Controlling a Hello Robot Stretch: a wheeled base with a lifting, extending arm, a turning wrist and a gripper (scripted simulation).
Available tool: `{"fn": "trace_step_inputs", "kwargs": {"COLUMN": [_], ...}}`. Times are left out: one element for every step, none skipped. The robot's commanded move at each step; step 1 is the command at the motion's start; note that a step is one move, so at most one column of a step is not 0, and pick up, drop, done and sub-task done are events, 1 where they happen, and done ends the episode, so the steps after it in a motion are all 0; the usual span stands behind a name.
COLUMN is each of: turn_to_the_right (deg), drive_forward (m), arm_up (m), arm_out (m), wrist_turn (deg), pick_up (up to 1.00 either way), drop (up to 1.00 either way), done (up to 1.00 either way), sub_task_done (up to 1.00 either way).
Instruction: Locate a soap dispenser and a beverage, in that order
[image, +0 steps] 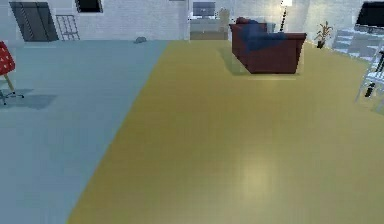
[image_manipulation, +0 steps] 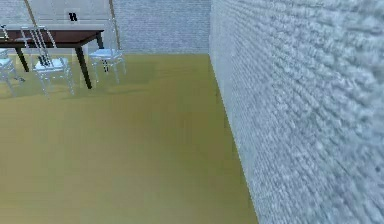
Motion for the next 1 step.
{"fn": "trace_step_inputs", "kwargs": {"turn_to_the_right": [-45.0], "drive_forward": [0.00], "arm_up": [0.00], "arm_out": [0.00], "wrist_turn": [0.0], "pick_up": [0.00], "drop": [0.00], "done": [0.00], "sub_task_done": [0.00]}}
